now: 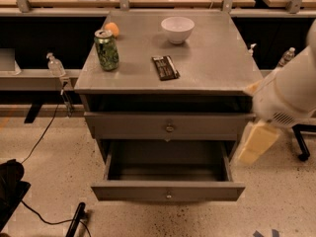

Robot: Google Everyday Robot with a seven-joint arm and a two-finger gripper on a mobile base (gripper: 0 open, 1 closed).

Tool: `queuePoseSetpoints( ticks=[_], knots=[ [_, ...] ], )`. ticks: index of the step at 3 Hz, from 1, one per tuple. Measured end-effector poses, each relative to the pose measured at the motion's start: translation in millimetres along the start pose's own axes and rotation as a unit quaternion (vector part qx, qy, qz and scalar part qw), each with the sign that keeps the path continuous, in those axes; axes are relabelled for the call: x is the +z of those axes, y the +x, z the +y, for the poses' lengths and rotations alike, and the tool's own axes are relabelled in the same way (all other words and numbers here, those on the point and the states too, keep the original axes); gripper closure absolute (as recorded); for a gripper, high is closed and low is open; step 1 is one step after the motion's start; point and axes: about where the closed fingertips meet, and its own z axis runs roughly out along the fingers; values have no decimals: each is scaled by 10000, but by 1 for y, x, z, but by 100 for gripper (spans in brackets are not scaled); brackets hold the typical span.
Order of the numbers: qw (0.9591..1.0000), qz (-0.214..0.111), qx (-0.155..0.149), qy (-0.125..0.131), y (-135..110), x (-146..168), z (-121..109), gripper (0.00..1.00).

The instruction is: Close middle drawer

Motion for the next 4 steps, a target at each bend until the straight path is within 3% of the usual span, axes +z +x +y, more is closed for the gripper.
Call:
queuePoseSetpoints(
  ticks=[1, 2, 3, 4],
  knots=[
    [9999, -63, 31, 86, 4, 35, 6, 0],
    [9999, -96, 19, -81, 7, 43, 5, 0],
    [9986, -248, 162, -428, 38, 82, 20, 0],
    [9948, -863, 267, -481, 79, 139, 31, 0]
  ],
)
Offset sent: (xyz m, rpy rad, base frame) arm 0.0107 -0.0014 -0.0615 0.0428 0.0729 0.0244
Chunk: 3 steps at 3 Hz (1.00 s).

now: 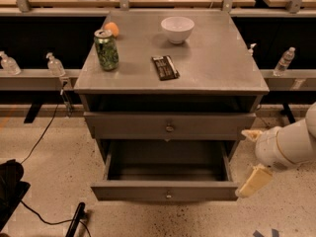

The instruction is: Close middle drawer

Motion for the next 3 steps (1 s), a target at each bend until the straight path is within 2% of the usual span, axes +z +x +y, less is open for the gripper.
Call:
queuePoseSetpoints(
  ticks=[1, 2, 3],
  knots=[
    [9986, -473, -219, -17, 22, 36, 14, 0],
    [9969, -528, -578, -15, 27, 42, 16, 0],
    [9964, -593, -597, -143, 28, 46, 16, 0]
  ],
)
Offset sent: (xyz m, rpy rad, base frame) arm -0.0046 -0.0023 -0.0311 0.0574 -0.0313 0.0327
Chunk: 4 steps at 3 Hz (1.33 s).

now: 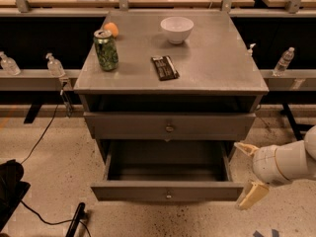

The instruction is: Close middle drawer

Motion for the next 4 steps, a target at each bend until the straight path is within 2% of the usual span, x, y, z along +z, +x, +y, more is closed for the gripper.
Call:
queuePoseSetpoints(
  ticks=[1, 2, 3, 4],
  knots=[
    [9987, -355, -113, -344, 22, 39, 12, 0],
    [9929, -919, -312, -687, 44, 84, 36, 0],
    [9835, -1381, -629, -985, 58, 123, 63, 13],
    [9766, -1579, -824, -1203, 67, 152, 85, 35]
  ],
)
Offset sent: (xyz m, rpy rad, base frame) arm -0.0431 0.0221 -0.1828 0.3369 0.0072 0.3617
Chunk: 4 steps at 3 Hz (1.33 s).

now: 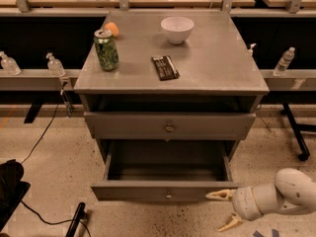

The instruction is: Close middle drawer

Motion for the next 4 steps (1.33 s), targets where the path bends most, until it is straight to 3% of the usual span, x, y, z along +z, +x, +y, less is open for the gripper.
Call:
queuePoseSetpoints(
  ticks=[1, 2, 3, 4],
  knots=[
    [9998, -105, -46, -160, 10, 22, 10, 59],
    [9993, 180, 174, -261, 17, 43, 15, 89],
    [9996, 136, 139, -188, 21, 41, 11, 100],
    [9975, 278, 141, 638, 65, 55, -37, 100]
  ],
)
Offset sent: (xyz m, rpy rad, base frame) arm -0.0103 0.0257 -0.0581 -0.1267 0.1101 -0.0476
